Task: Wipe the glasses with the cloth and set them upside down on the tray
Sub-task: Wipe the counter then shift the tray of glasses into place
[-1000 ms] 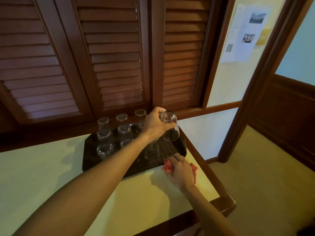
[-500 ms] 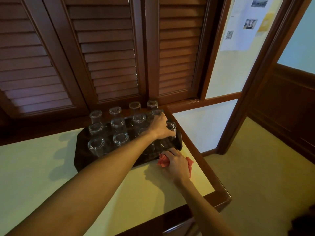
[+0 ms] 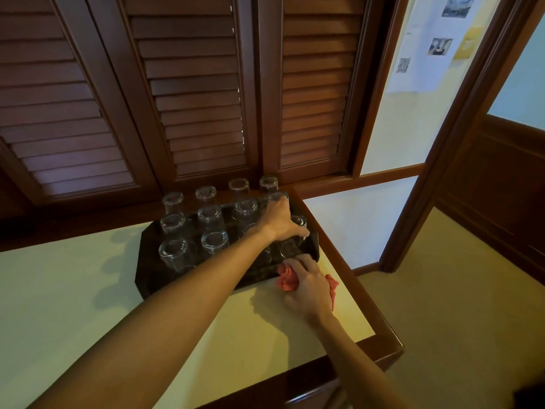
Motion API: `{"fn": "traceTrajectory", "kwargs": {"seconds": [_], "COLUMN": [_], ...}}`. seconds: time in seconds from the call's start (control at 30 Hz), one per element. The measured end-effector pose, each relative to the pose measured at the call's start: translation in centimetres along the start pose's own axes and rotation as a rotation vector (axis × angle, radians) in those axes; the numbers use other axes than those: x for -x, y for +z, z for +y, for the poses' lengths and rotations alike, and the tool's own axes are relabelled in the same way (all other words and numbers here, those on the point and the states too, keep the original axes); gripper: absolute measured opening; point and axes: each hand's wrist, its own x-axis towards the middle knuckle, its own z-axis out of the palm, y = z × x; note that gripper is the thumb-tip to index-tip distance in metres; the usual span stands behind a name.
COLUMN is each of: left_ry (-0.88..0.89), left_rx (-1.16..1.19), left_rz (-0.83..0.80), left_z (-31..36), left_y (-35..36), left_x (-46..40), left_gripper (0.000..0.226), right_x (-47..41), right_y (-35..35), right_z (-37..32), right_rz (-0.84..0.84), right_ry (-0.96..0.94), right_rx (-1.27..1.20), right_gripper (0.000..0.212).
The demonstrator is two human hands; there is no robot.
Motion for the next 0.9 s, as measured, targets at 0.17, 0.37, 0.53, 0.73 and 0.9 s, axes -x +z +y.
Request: {"fn": "traceTrajectory", "kwargs": {"seconds": [0.17, 0.37, 0.53, 0.73, 0.9], "left_ry": [0.105, 0.096, -0.109, -0.329, -0.438], "left_rx": [0.259, 0.341, 0.303, 0.283, 0.219], "left_rz": [0.314, 0.607, 0.782, 0.915, 0.952], "left_z": [-2.3, -11.9, -20.6, -30.3, -37.7], "left_y": [-1.9, -2.7, -3.4, -7.1, -10.2], "left_x": [5.4, 14.7, 21.1, 27.5, 32.4], "left_gripper": [0.034, 0.009, 0.018, 0.031, 0.026], "right_x": [2.4, 9.0, 12.1, 8.4, 3.7], "right_y": [-0.5, 3.8, 8.8, 15.0, 19.8], "right_z": [-1.1, -6.9, -15.5, -22.7, -29.2], "right_rz": [0.173, -0.055, -0.220, -0.329, -0.287], "right_ry": [0.055, -0.034, -0.520, -0.694, -0.386], "right_rx": [0.047, 0.132, 0.229, 0.261, 0.288], "right_gripper": [0.065, 0.058, 0.055, 0.057, 0.067]}}
